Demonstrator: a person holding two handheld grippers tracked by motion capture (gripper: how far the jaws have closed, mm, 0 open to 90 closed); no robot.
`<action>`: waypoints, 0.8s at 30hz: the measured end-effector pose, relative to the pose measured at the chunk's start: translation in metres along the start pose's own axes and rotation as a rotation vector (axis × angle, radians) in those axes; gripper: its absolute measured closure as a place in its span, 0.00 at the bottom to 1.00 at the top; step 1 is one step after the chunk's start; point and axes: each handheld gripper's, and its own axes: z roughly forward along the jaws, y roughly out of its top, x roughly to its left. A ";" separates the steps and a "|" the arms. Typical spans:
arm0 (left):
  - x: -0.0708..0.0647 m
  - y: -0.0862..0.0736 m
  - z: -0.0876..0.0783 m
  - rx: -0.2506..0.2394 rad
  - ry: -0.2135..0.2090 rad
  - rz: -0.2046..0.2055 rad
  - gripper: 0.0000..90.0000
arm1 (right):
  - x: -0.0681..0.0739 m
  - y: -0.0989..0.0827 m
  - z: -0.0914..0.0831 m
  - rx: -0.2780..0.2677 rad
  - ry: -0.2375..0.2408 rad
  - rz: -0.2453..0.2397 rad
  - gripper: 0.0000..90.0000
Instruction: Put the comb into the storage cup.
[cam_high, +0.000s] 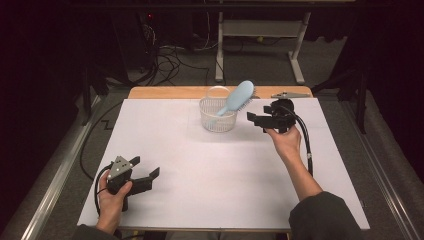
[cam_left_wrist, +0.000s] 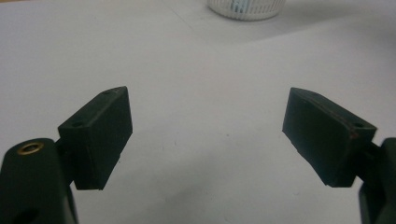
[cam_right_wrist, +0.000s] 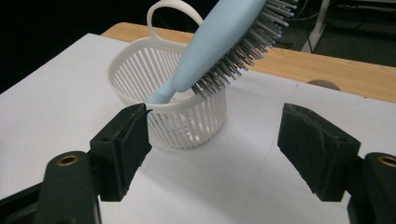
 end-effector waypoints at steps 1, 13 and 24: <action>0.000 0.000 0.000 0.000 0.000 -0.001 0.19 | 0.000 -0.001 -0.001 -0.005 0.000 -0.002 0.29; 0.001 0.000 -0.002 -0.007 0.003 -0.012 0.19 | -0.003 -0.011 -0.013 -0.035 0.016 0.001 0.27; 0.001 0.000 -0.001 -0.008 -0.004 -0.019 0.19 | -0.003 -0.013 -0.024 -0.064 0.007 -0.005 0.25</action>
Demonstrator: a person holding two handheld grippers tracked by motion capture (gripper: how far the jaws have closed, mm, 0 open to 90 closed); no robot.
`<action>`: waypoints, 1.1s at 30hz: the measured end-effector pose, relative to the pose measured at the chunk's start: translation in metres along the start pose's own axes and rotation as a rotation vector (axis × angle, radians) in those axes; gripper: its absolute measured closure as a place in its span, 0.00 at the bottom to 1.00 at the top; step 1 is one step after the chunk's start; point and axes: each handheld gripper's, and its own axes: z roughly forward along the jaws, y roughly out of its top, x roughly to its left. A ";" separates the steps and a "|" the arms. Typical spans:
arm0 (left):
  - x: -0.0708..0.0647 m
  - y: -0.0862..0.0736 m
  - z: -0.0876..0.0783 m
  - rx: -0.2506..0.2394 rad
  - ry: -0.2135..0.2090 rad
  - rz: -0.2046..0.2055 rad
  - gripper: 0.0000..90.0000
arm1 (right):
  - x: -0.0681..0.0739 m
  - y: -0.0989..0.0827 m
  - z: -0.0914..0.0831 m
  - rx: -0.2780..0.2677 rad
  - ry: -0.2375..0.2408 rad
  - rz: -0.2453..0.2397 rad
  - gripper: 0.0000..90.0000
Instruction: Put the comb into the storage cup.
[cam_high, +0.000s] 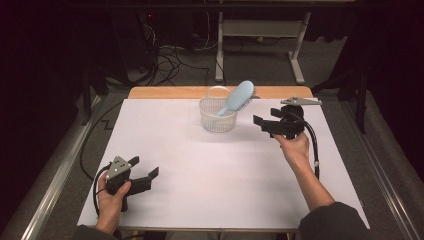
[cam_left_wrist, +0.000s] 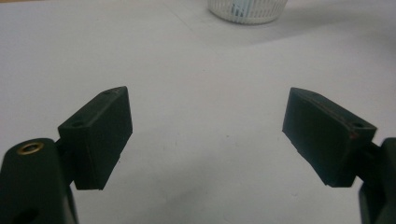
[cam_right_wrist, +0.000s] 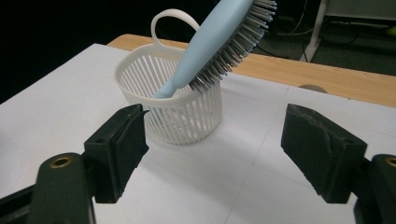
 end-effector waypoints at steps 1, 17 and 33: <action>0.000 0.000 0.001 0.005 0.001 0.003 0.19 | 0.000 0.000 -0.001 0.002 -0.002 0.001 0.25; 0.001 0.000 0.001 0.002 0.001 0.005 0.19 | -0.003 -0.006 -0.020 -0.032 -0.019 -0.013 0.25; 0.001 0.000 -0.002 -0.007 0.010 0.001 0.19 | -0.009 -0.022 -0.038 -0.049 -0.025 -0.011 0.23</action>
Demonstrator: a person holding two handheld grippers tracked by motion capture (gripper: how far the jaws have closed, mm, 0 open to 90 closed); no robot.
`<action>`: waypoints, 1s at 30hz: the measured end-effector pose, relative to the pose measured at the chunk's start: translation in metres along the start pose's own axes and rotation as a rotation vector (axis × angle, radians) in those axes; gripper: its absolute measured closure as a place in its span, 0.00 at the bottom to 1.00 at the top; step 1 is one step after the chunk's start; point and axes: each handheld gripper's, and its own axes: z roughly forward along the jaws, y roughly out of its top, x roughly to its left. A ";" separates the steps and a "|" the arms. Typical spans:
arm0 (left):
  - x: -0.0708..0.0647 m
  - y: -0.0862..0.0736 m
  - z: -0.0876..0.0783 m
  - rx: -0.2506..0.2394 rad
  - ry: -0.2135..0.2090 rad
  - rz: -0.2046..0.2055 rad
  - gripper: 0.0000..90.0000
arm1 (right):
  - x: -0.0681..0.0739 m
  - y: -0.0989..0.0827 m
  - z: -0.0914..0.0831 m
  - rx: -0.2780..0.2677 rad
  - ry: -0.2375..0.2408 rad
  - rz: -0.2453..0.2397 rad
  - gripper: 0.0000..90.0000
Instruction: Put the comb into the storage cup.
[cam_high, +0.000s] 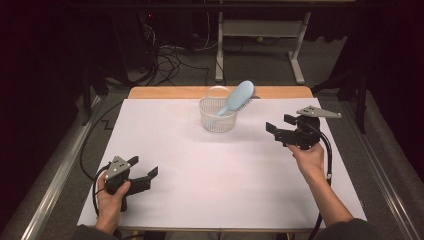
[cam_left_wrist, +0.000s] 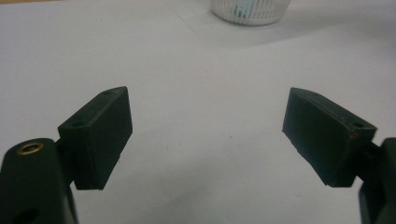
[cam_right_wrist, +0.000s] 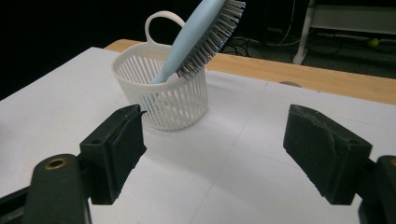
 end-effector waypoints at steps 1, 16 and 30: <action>0.000 0.000 0.000 0.000 0.000 0.000 0.19 | 0.001 -0.001 -0.001 -0.001 0.002 0.000 0.23; 0.001 -0.001 -0.002 -0.006 0.003 -0.005 0.19 | 0.003 -0.015 -0.016 -0.024 0.017 -0.011 0.20; -0.001 -0.001 -0.003 -0.004 0.003 0.005 0.19 | 0.001 -0.037 -0.035 -0.059 0.007 0.003 0.19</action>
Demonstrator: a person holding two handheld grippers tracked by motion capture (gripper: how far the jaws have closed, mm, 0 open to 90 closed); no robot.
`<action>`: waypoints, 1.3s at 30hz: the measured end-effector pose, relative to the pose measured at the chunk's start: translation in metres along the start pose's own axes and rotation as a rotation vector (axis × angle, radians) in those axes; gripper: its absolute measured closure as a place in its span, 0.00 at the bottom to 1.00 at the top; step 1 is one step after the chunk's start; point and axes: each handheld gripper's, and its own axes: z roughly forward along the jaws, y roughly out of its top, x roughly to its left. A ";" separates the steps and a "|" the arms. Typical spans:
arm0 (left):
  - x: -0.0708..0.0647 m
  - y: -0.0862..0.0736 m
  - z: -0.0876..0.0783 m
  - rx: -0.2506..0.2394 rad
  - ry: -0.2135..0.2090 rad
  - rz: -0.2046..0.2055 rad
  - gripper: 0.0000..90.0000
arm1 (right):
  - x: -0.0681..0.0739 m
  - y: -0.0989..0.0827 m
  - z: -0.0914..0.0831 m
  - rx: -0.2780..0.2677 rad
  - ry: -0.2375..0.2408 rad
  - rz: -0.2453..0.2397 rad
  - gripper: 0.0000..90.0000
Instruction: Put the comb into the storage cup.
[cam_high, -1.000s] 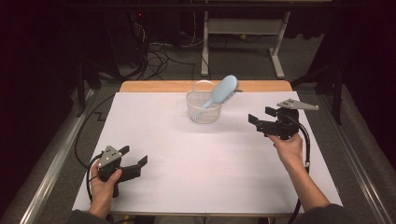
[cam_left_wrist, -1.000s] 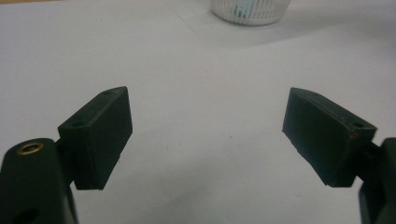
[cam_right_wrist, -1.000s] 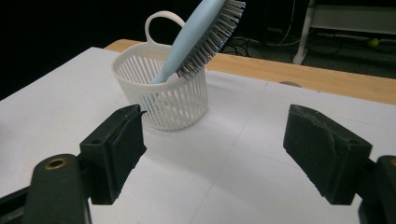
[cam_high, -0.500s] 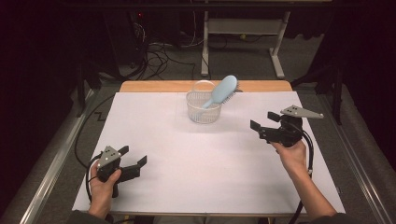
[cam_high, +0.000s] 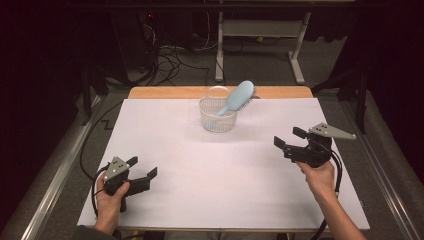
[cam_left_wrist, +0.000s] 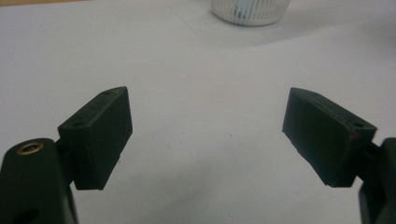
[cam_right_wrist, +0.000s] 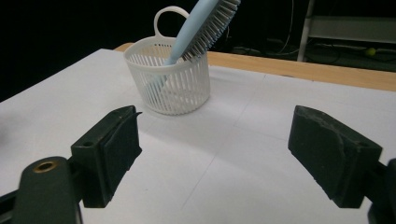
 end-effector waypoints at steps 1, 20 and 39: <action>0.000 0.000 0.000 -0.001 0.000 0.001 0.19 | 0.000 -0.002 -0.002 0.000 -0.001 0.002 0.19; 0.001 -0.001 -0.003 -0.005 0.003 -0.007 0.19 | -0.004 -0.019 -0.026 -0.043 -0.027 0.011 0.19; 0.002 -0.003 -0.005 -0.010 0.003 -0.008 0.19 | -0.008 -0.035 -0.043 -0.074 -0.057 0.019 0.19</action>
